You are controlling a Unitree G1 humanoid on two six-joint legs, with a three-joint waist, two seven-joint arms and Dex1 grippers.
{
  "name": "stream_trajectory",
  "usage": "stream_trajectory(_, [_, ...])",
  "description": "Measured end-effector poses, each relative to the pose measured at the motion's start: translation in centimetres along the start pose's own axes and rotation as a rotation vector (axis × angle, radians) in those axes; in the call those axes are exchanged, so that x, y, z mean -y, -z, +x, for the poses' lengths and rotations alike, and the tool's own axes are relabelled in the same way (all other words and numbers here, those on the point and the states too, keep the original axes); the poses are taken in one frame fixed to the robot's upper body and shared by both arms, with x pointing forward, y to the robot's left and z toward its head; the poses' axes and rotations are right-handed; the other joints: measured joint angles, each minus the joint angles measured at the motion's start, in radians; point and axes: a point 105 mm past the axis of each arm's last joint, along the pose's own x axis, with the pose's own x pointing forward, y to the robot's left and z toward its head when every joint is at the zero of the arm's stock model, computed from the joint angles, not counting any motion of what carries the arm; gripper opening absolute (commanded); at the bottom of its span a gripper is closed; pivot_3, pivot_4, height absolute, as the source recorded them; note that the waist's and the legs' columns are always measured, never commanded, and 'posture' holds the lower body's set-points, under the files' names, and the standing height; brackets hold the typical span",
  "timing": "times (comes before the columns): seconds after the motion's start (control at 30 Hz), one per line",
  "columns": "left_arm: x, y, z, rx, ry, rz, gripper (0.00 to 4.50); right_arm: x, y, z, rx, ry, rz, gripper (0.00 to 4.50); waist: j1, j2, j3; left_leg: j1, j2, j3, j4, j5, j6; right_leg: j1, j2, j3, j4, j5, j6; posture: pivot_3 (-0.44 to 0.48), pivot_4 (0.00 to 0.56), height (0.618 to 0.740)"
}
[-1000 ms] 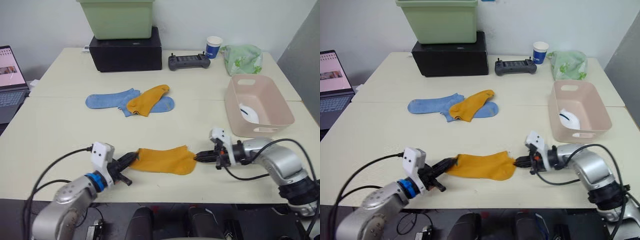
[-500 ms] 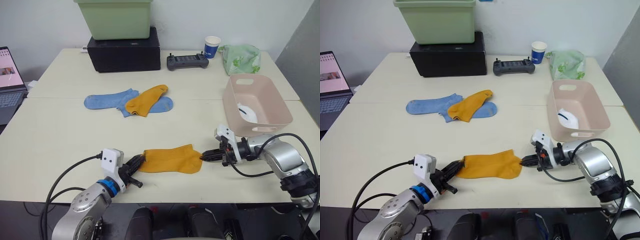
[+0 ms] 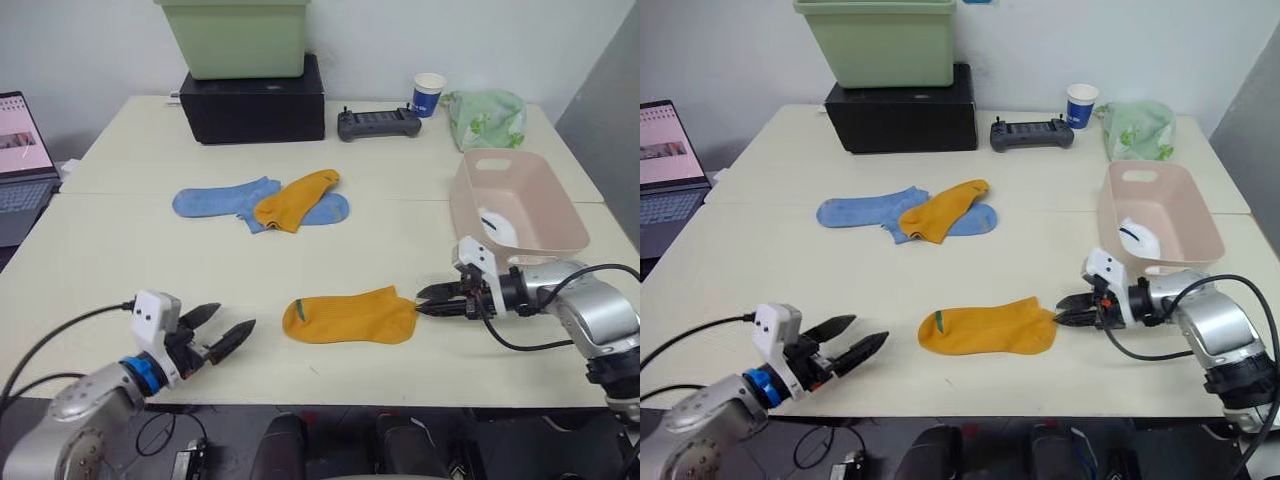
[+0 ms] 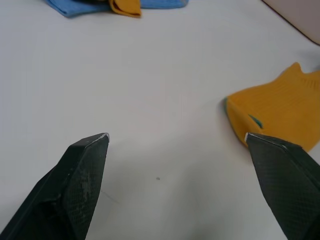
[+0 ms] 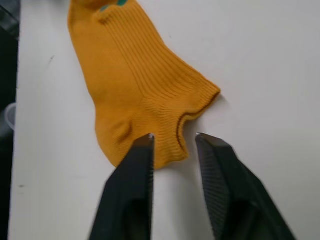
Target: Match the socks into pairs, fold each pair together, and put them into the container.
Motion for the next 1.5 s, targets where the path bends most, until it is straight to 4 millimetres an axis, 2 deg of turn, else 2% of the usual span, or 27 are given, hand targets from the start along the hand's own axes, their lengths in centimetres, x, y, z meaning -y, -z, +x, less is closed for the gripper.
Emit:
stream_trajectory(0.1, [-0.1,-1.7,0.9,0.027,0.046,0.062,4.50,0.4,-0.6,-0.4,0.014,0.036,-0.051,3.48,0.000,0.000,0.000,0.000,0.000,0.000,0.000,0.000,0.000,0.000,0.000,0.000,0.000,0.000,0.000,0.000,0.150,0.740])
stream_trajectory(0.17, [0.2,-3.0,1.9,0.047,0.088,0.119,4.50,0.4,-1.3,-0.5,0.031,0.042,-0.082,3.48,0.000,0.000,0.000,0.000,0.000,0.000,0.000,0.000,0.000,0.000,0.000,0.000,0.000,0.000,0.000,0.000,0.150,0.740])
stream_trajectory(0.23, [1.4,-4.4,3.1,0.070,0.165,0.197,4.50,0.3,-3.2,-0.5,0.097,0.050,-0.123,3.48,0.000,0.000,0.000,0.000,0.000,0.000,0.000,0.000,0.000,0.000,0.000,0.000,0.000,0.000,0.000,0.000,0.150,0.740])
stream_trajectory(0.27, [2.1,-5.1,3.7,0.084,0.204,0.233,4.50,0.0,-4.3,-0.3,0.141,0.047,-0.150,3.27,-0.001,0.000,0.000,0.000,0.000,0.000,0.000,0.000,0.000,0.000,0.000,0.000,0.000,0.000,0.000,0.000,0.150,0.740])
stream_trajectory(0.3, [2.7,-5.5,4.2,0.092,0.235,0.264,4.32,-0.3,-5.1,0.0,0.178,0.038,-0.169,3.04,-0.002,0.000,0.000,0.000,0.000,0.000,0.000,0.000,0.000,0.000,0.000,0.000,0.000,0.000,0.000,0.000,0.150,0.740])
stream_trajectory(0.4, [5.2,-5.4,6.1,0.075,0.355,0.370,3.56,-1.5,-6.5,2.1,0.284,0.028,-0.193,2.13,-0.002,0.000,0.000,0.000,0.000,0.000,0.000,0.000,-0.001,0.000,0.000,0.000,0.000,0.000,0.000,0.000,0.150,0.740])
stream_trajectory(0.47, [6.7,-4.6,7.6,0.067,0.402,0.401,2.94,-2.3,-6.1,4.2,0.319,0.035,-0.183,1.46,-0.001,0.000,0.000,-0.001,0.000,0.000,0.000,0.000,-0.001,-0.001,0.000,0.000,0.000,0.000,0.000,0.000,0.150,0.740])
stream_trajectory(0.5, [7.6,-3.8,8.4,0.060,0.428,0.406,2.50,-2.8,-5.5,5.4,0.323,0.040,-0.180,0.96,-0.001,0.000,0.000,-0.001,0.000,0.000,0.000,0.000,-0.001,-0.001,0.000,0.000,0.000,0.000,0.000,0.000,0.150,0.740])
stream_trajectory(0.6, [8.9,-1.5,10.0,0.032,0.457,0.400,1.56,-3.3,-3.7,7.6,0.311,0.071,-0.174,0.00,-0.001,0.000,0.000,-0.001,0.000,0.001,0.000,0.000,0.000,-0.001,0.001,0.001,0.001,0.000,0.000,0.000,0.150,0.740])
stream_trajectory(0.73, [7.6,-0.1,11.0,0.034,0.366,0.399,0.23,-2.6,-1.7,8.0,0.290,0.139,-0.171,0.00,-0.001,0.000,0.000,0.000,0.000,0.001,0.001,0.000,0.000,-0.001,0.000,0.001,0.002,0.000,0.000,0.000,0.150,0.740])
stream_trajectory(0.77, [7.4,0.3,11.0,0.034,0.357,0.396,0.03,-2.5,-1.1,7.9,0.283,0.147,-0.176,0.00,-0.001,0.000,0.000,0.000,0.000,0.001,0.000,0.000,0.000,-0.001,0.000,0.001,0.002,0.000,0.000,0.000,0.150,0.740])
stream_trajectory(0.83, [6.9,1.5,10.8,0.019,0.343,0.386,0.03,-2.3,0.5,7.5,0.243,0.164,-0.179,0.00,-0.001,0.000,0.000,0.000,0.000,0.001,0.000,0.000,0.000,-0.001,0.000,0.001,0.001,0.000,0.000,0.000,0.150,0.740])
stream_trajectory(0.9, [6.1,2.3,10.3,0.011,0.319,0.374,0.03,-2.1,1.1,6.8,0.241,0.183,-0.198,0.00,-0.002,0.000,0.000,0.000,0.000,0.001,0.000,0.000,0.000,0.000,0.000,0.001,0.001,0.000,0.000,0.000,0.150,0.740])
stream_trajectory(1.1, [3.7,2.1,9.1,0.026,0.247,0.376,0.03,-0.9,2.1,4.5,0.214,0.243,-0.204,0.00,-0.002,0.000,0.000,0.002,0.000,0.001,0.000,0.000,0.000,0.001,0.000,0.000,0.002,0.000,0.000,0.000,0.150,0.740])
stream_trajectory(1.17, [3.4,1.5,8.7,0.040,0.243,0.375,0.03,-0.7,1.6,3.8,0.246,0.244,-0.189,0.00,-0.002,0.000,0.000,0.001,0.000,0.001,0.000,0.000,0.000,0.001,0.000,0.000,0.002,0.000,0.000,0.000,0.150,0.740])
stream_trajectory(1.27, [4.4,-0.5,8.1,0.102,0.284,0.402,0.03,-1.4,-0.2,3.3,0.322,0.201,-0.202,0.00,-0.002,0.000,0.000,0.001,0.001,0.000,0.000,0.000,0.000,0.001,0.000,0.000,0.002,0.000,0.000,0.000,0.150,0.740])
stream_trajectory(1.37, [6.3,-1.8,7.6,0.137,0.366,0.454,0.03,-2.7,-1.7,4.3,0.362,0.139,-0.230,0.00,-0.002,0.000,0.000,0.002,0.001,0.000,0.000,0.000,0.000,0.001,0.000,0.000,0.002,0.000,0.000,0.000,0.150,0.740])
stream_trajectory(1.43, [7.2,-1.3,7.7,0.121,0.410,0.462,0.03,-3.8,-1.9,5.6,0.369,0.088,-0.230,0.00,-0.002,0.000,0.000,0.002,0.000,0.000,0.000,0.000,0.000,0.001,0.000,0.001,0.002,0.000,0.000,0.000,0.150,0.740])
stream_trajectory(1.5, [8.2,0.7,7.9,0.057,0.455,0.452,0.03,-4.9,-1.6,7.2,0.352,0.043,-0.237,0.00,-0.003,0.000,0.000,0.002,0.000,0.001,0.000,0.000,0.000,0.001,0.001,0.001,0.002,0.000,0.000,0.000,0.150,0.740])
